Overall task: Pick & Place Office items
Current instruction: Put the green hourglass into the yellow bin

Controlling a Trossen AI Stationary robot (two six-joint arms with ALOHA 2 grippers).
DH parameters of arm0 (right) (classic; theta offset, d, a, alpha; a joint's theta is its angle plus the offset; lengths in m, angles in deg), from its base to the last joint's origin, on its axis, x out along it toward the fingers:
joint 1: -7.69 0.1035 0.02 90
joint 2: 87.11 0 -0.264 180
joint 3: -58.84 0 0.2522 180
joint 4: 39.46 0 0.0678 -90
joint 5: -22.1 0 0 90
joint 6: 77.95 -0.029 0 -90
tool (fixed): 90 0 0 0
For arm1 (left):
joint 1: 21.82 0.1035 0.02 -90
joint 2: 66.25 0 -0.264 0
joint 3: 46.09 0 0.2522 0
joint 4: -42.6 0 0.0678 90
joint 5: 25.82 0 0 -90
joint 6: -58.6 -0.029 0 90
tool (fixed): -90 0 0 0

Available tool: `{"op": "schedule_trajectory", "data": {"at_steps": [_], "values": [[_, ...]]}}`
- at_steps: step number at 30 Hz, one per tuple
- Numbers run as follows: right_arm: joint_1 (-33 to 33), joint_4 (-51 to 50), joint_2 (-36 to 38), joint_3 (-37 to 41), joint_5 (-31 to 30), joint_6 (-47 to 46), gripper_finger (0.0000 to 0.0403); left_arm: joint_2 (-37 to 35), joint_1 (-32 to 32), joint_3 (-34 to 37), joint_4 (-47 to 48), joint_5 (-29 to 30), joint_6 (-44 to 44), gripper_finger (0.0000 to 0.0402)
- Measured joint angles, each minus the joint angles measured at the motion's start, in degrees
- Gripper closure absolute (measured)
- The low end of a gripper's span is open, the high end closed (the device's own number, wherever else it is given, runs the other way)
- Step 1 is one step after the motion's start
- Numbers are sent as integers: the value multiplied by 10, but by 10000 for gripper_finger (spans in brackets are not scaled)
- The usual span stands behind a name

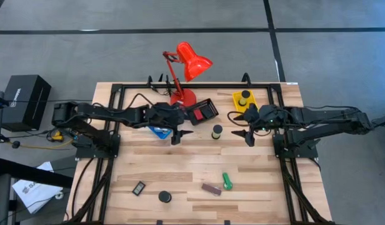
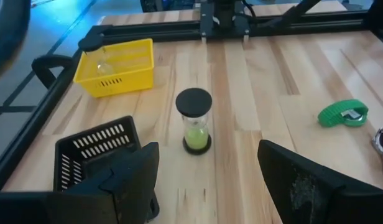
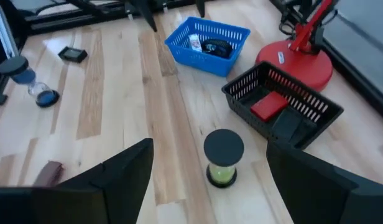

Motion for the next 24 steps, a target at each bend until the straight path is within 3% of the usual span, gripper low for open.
{"op": "schedule_trajectory", "data": {"at_steps": [24], "values": [[0,21,0,0,0,12,99,1,0,0,-7,0,0,133]]}}
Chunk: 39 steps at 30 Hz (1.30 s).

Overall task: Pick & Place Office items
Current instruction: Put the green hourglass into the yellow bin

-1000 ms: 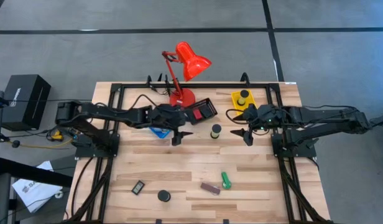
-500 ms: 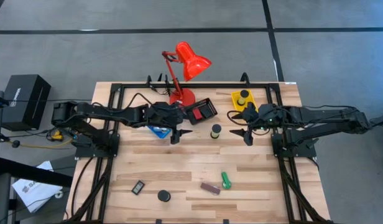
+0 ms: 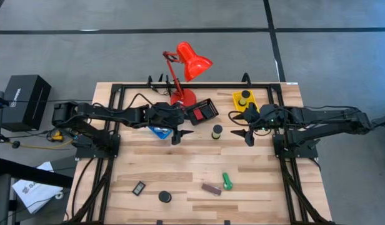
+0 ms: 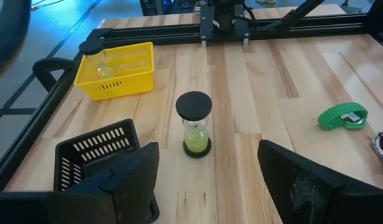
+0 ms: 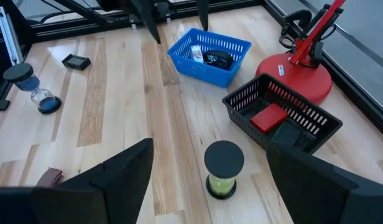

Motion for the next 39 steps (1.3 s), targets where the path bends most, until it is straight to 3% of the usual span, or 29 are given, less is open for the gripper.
{"op": "schedule_trajectory", "data": {"at_steps": [9,13,23,31,39], "values": [[0,16,-80,0,2,57,99,0,0,0,0,0,0,133],[-8,81,-136,0,2,81,99,0,0,0,0,0,0,133],[-74,111,-219,0,6,99,99,1,0,0,-1,0,0,133],[-120,143,-280,0,153,104,99,1,0,0,-1,0,0,133],[-148,153,-308,-1,170,114,99,1,0,0,-2,0,0,133]]}}
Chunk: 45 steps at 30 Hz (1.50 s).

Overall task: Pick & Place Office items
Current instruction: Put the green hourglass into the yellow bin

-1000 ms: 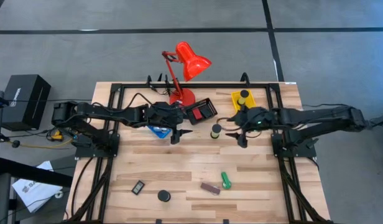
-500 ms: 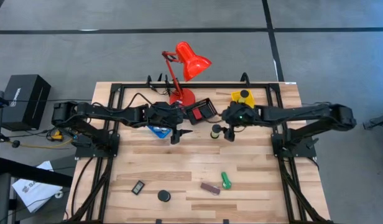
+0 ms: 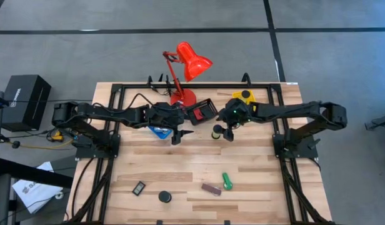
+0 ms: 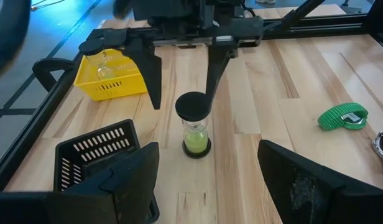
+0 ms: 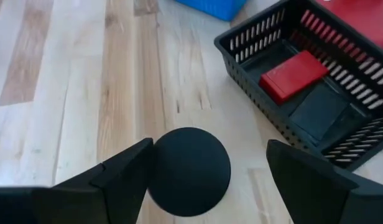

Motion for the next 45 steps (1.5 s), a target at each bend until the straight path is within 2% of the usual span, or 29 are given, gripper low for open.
{"op": "schedule_trajectory", "data": {"at_steps": [10,21,33,45], "values": [[3,10,-4,0,1,24,99,0,0,0,0,0,0,133],[8,-10,36,1,-2,31,99,0,0,0,0,0,0,133],[40,-8,28,1,0,64,99,0,0,0,0,0,0,133],[23,-1,8,0,-2,66,99,0,0,0,0,0,0,133]]}}
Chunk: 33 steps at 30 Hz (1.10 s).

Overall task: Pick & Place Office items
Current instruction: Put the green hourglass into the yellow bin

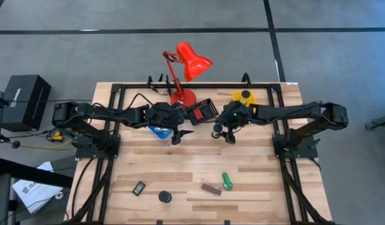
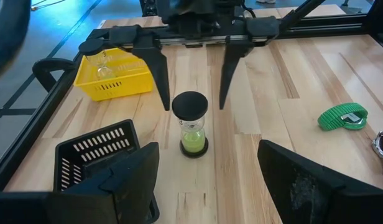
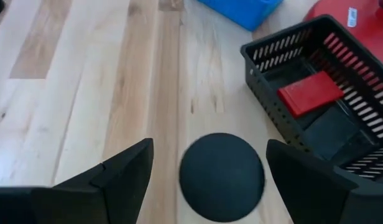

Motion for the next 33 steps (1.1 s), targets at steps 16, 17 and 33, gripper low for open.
{"op": "schedule_trajectory", "data": {"at_steps": [16,17,33], "values": [[-1,2,0,0,0,9,99,0,0,0,0,0,0,133],[-1,1,0,1,0,9,99,0,0,0,0,0,0,133],[2,-7,0,1,0,26,99,0,0,0,0,0,0,133]]}}
